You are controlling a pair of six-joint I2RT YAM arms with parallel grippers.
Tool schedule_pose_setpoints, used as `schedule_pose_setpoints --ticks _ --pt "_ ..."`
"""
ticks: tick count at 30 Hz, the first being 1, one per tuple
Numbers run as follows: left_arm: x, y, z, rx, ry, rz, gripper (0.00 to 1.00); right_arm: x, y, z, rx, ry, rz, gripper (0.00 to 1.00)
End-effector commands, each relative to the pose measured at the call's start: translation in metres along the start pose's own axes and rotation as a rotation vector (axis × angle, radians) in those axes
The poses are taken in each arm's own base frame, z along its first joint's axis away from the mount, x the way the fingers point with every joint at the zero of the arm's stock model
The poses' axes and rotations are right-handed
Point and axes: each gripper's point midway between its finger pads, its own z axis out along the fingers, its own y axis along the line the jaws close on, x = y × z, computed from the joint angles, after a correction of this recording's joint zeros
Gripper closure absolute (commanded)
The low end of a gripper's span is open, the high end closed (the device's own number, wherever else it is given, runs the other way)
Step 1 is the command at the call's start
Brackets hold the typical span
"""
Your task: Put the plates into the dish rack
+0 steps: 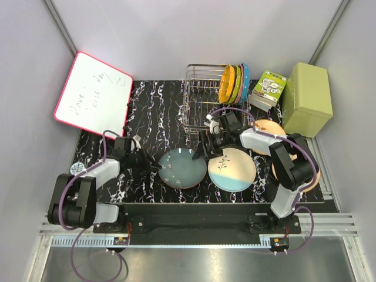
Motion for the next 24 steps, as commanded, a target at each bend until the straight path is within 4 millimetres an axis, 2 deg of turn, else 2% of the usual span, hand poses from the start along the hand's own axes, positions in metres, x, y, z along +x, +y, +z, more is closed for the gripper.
schedule_pose_setpoints --ticks 1,3,6,12,15,19,21,23,24 --pt "0.005 0.025 -0.005 -0.057 -0.022 -0.014 1.00 0.001 0.006 0.010 -0.011 -0.006 -0.033 0.00" --pt "0.006 0.034 -0.006 -0.079 -0.032 -0.013 1.00 0.002 0.007 0.012 -0.010 -0.002 -0.039 0.00" --pt "0.006 0.029 -0.010 -0.034 -0.061 0.034 1.00 0.004 0.007 0.014 0.000 0.004 -0.040 0.00" --pt "0.000 -0.007 -0.024 0.118 -0.104 0.148 1.00 0.006 0.006 0.015 0.014 0.010 -0.039 0.00" --pt "-0.001 -0.016 -0.032 0.141 -0.118 0.190 1.00 -0.001 0.011 0.006 0.040 -0.017 -0.087 0.00" --pt "0.001 -0.023 -0.039 0.158 -0.113 0.217 1.00 -0.002 0.006 -0.007 0.110 -0.026 -0.134 0.00" --pt "0.003 -0.032 -0.045 0.187 -0.093 0.271 1.00 -0.004 0.012 -0.015 0.112 -0.050 -0.178 0.00" --pt "0.008 -0.041 -0.049 0.236 -0.066 0.329 1.00 -0.003 0.018 -0.016 0.076 -0.043 -0.210 0.00" --pt "0.010 -0.044 -0.050 0.248 -0.046 0.333 1.00 -0.001 0.014 -0.011 0.072 -0.025 -0.195 0.00"
